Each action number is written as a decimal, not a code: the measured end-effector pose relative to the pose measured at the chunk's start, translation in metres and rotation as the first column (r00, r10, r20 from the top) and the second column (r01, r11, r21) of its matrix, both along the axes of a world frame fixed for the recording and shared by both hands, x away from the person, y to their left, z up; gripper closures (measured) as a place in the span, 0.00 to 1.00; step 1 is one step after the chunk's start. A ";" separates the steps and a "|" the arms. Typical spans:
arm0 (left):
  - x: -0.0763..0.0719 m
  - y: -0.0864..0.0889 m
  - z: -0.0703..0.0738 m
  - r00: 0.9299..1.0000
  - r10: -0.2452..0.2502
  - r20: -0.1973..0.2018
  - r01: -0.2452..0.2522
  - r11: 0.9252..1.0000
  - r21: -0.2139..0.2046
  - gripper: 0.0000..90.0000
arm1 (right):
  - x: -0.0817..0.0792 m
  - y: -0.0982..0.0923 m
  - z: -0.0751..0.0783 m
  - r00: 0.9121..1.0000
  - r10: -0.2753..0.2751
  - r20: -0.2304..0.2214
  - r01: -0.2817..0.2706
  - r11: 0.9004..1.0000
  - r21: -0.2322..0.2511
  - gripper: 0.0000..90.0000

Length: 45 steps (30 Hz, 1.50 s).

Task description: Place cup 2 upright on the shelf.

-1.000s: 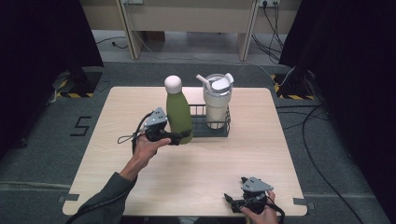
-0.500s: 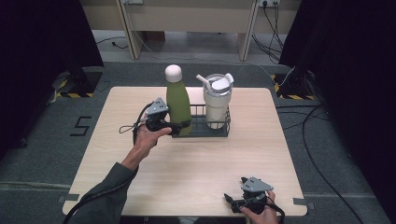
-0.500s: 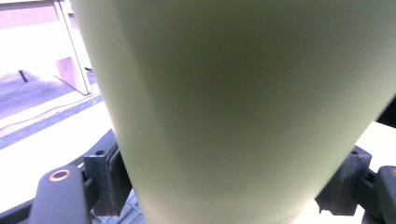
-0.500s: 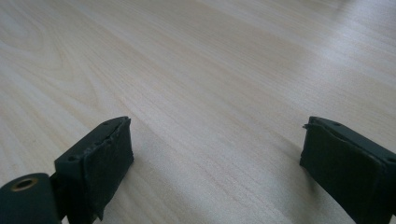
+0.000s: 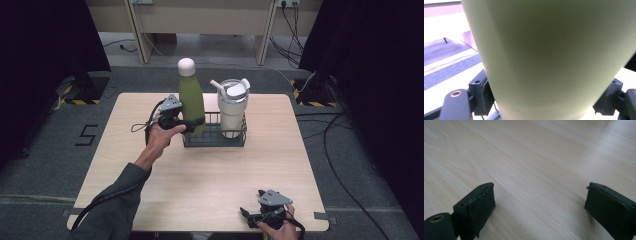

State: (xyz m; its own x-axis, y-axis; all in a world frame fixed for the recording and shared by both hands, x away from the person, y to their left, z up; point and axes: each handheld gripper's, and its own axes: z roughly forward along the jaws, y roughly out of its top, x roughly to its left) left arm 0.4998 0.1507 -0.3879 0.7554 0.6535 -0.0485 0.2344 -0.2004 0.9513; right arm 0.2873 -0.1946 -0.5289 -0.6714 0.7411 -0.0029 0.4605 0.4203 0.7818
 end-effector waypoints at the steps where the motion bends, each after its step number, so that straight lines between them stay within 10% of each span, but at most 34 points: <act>1: 0.002 0.000 0.000 1.000 0.006 -0.001 -0.006 1.000 0.001 0.23 | 0.000 0.000 0.000 1.000 0.000 0.001 0.000 1.000 0.001 0.10; 45: 0.041 -0.016 -0.038 0.995 0.094 -0.039 -0.093 0.995 0.022 0.23 | 0.000 0.000 0.000 1.000 0.003 0.001 -0.003 1.000 0.002 0.10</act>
